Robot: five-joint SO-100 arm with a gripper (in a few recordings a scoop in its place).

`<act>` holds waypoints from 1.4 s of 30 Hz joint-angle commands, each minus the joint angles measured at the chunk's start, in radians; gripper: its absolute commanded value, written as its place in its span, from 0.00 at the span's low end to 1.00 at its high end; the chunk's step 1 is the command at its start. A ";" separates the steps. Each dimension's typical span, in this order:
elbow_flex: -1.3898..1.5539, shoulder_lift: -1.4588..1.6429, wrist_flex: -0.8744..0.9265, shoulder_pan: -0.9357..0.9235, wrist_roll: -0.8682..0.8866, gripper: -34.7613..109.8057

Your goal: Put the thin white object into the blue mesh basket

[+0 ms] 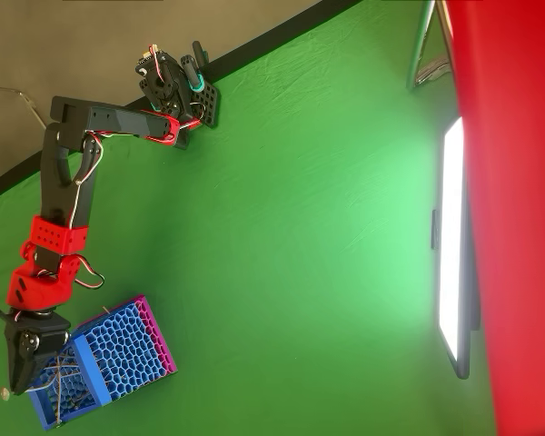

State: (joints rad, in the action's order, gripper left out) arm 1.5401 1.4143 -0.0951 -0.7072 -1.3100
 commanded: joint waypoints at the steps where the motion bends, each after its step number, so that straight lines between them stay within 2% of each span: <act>1: 0.034 0.077 -0.043 -0.005 -0.018 0.33; 11: 0.189 0.195 -0.069 0.020 -0.025 0.36; 26: 0.555 0.466 -0.225 0.106 -0.035 0.35; 30: 0.578 0.454 -0.305 0.104 -0.038 0.35; 42: 0.877 0.675 -0.388 0.241 0.077 0.28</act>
State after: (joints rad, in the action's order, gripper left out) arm 2.3869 2.0157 -0.4633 -0.4939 -1.2671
